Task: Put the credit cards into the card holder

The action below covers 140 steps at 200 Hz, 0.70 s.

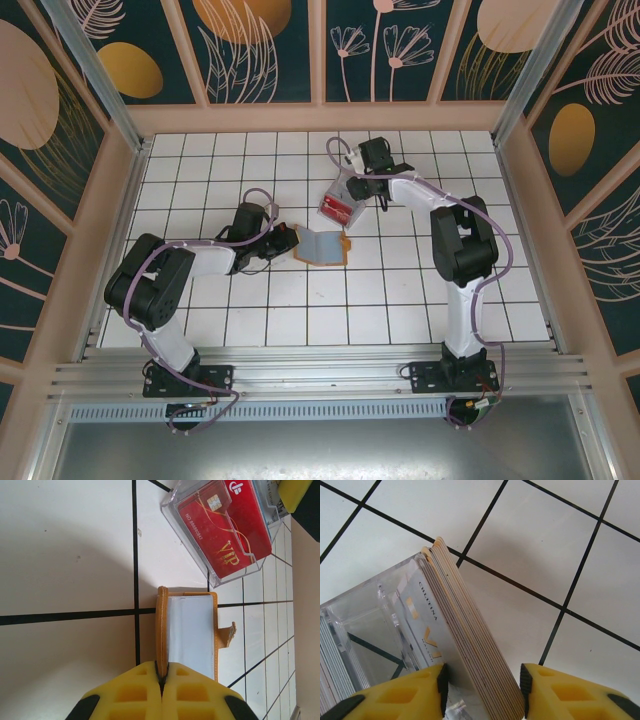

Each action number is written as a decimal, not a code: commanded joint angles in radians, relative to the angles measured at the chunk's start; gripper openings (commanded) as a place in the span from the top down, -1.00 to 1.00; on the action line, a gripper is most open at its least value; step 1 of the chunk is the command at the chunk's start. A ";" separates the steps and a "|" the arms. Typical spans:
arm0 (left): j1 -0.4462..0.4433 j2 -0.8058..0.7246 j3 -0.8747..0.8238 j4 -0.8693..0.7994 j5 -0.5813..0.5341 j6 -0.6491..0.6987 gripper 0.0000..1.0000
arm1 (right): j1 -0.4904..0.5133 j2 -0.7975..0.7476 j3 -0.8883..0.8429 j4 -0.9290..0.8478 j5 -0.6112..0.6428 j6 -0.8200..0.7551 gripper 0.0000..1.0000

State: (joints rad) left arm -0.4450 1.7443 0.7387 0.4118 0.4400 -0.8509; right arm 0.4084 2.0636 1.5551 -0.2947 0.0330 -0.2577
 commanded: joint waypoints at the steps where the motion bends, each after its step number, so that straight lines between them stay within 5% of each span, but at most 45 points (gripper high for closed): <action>1: -0.003 0.015 0.005 0.030 0.020 -0.014 0.97 | -0.008 -0.019 0.006 0.005 0.021 0.000 0.20; 140: -0.003 0.018 0.004 0.036 0.021 -0.021 0.97 | -0.037 -0.049 0.012 0.013 -0.056 0.043 0.38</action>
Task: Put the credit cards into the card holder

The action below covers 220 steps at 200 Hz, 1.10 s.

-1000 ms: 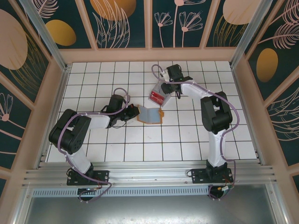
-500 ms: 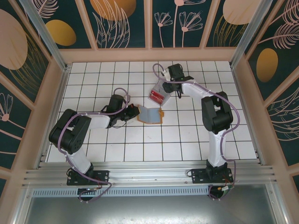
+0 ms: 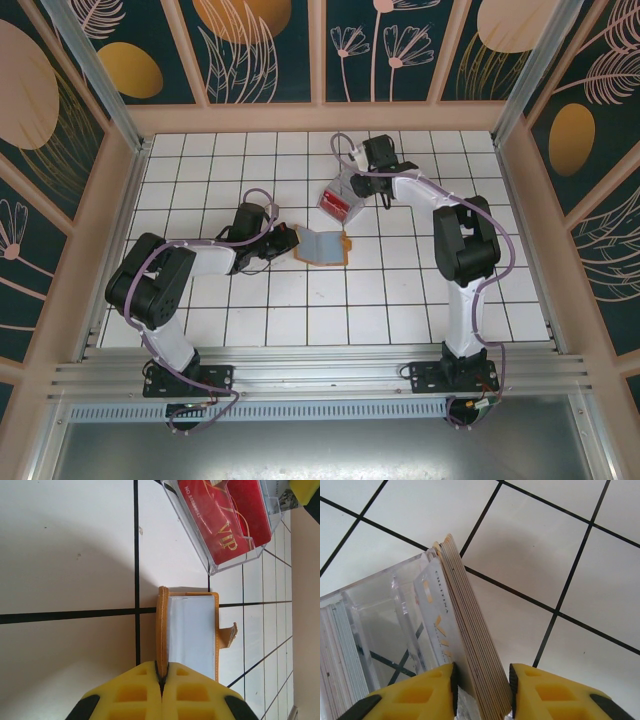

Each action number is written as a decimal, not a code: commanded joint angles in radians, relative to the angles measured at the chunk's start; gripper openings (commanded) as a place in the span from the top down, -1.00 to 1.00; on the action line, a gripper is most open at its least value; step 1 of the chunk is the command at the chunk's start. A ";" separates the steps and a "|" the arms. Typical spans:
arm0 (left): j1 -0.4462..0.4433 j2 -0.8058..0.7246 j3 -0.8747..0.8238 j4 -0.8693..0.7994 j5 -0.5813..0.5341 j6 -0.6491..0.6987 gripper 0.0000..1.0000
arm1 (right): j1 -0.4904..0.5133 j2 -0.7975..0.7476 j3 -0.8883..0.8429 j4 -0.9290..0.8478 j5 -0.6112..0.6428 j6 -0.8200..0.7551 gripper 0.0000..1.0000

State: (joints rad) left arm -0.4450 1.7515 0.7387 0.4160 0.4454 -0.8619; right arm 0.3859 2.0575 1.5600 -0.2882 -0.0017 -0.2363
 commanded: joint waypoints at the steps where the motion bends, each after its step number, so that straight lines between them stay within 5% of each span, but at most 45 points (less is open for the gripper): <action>1: -0.003 0.010 0.004 0.032 0.016 -0.009 0.97 | -0.016 -0.044 0.007 0.006 -0.022 0.022 0.38; 95: -0.002 0.012 0.001 0.039 0.017 -0.014 0.97 | -0.044 -0.053 -0.004 0.026 -0.079 0.069 0.46; 177: -0.003 0.007 -0.005 0.041 0.016 -0.017 0.96 | -0.140 -0.053 -0.047 0.089 -0.359 0.199 0.38; 220: -0.002 0.012 -0.005 0.048 0.018 -0.021 0.96 | -0.151 -0.049 -0.063 0.105 -0.369 0.210 0.34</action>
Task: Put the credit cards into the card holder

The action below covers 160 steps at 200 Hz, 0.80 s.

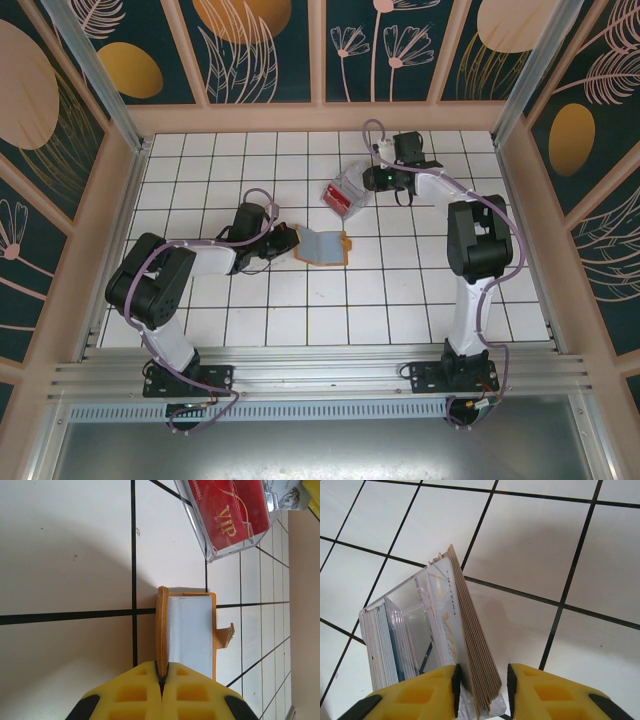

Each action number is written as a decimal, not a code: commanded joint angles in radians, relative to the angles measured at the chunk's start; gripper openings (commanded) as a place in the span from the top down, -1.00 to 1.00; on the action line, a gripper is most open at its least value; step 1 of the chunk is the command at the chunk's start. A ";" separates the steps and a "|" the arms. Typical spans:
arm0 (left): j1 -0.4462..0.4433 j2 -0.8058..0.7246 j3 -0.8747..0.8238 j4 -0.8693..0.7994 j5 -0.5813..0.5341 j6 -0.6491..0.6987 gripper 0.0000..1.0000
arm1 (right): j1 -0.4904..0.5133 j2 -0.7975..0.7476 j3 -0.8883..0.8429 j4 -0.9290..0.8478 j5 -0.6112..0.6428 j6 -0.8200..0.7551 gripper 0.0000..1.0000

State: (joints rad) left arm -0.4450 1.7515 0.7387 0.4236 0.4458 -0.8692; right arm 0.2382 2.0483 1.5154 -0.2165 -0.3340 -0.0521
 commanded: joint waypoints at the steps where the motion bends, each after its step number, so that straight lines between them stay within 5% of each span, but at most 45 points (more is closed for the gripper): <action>1: -0.002 0.012 -0.005 0.040 0.018 -0.013 0.96 | -0.003 -0.039 -0.018 0.034 -0.036 0.027 0.34; 82: -0.003 0.013 -0.005 0.040 0.017 -0.014 0.96 | 0.009 -0.033 -0.005 0.020 0.019 0.013 0.42; 160: -0.003 0.018 0.000 0.043 0.020 -0.016 0.96 | 0.046 0.029 0.143 -0.131 0.108 -0.071 -0.41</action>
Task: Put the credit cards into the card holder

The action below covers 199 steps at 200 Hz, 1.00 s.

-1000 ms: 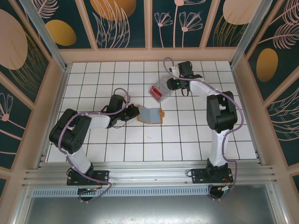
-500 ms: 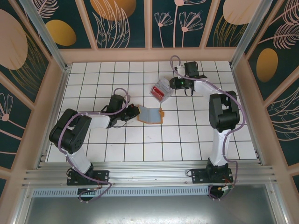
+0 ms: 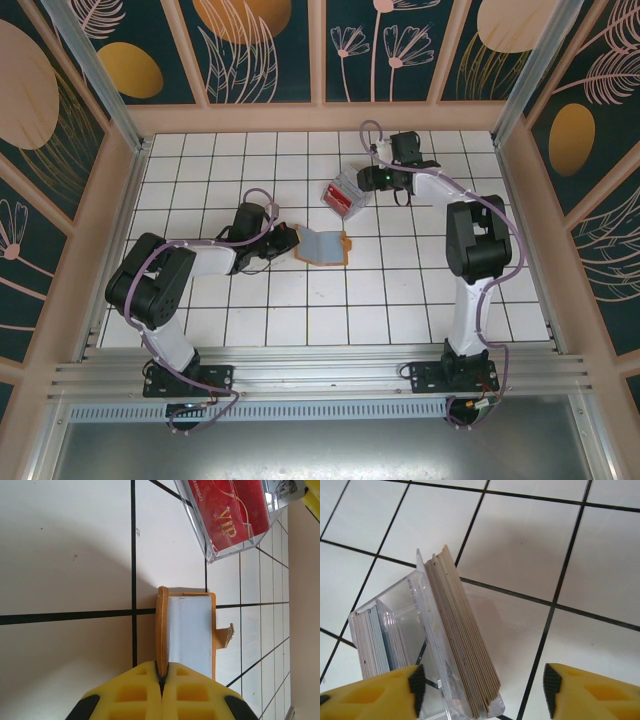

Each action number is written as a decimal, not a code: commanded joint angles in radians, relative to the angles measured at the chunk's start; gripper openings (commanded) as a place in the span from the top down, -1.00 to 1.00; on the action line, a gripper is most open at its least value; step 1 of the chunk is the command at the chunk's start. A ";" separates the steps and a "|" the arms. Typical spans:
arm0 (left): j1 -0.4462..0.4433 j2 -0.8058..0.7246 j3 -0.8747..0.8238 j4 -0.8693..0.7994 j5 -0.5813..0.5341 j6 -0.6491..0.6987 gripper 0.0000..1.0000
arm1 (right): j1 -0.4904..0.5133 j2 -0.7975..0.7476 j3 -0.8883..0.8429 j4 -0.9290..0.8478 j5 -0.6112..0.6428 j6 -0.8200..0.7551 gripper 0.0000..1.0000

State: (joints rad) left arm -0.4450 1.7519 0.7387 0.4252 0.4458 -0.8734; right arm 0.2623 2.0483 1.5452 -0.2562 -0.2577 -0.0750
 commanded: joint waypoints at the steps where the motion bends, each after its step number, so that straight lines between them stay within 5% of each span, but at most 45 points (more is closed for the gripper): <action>1: -0.003 0.018 -0.001 0.041 0.020 -0.012 0.96 | 0.022 0.033 0.117 -0.095 0.033 -0.048 -0.42; 73: -0.003 0.014 0.002 0.039 0.022 -0.010 0.96 | 0.060 0.172 0.253 -0.216 0.090 -0.089 -0.46; 125: -0.003 0.014 0.005 0.040 0.023 -0.010 0.96 | 0.058 0.139 0.222 -0.144 0.184 -0.063 -0.40; 199: -0.003 0.019 0.008 0.048 0.028 -0.014 0.96 | 0.044 0.077 0.208 -0.108 0.041 -0.033 -0.37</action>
State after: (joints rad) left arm -0.4450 1.7573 0.7387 0.4393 0.4541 -0.8772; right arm 0.3119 2.2044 1.7588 -0.3935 -0.1471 -0.1238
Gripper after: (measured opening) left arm 0.061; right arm 0.683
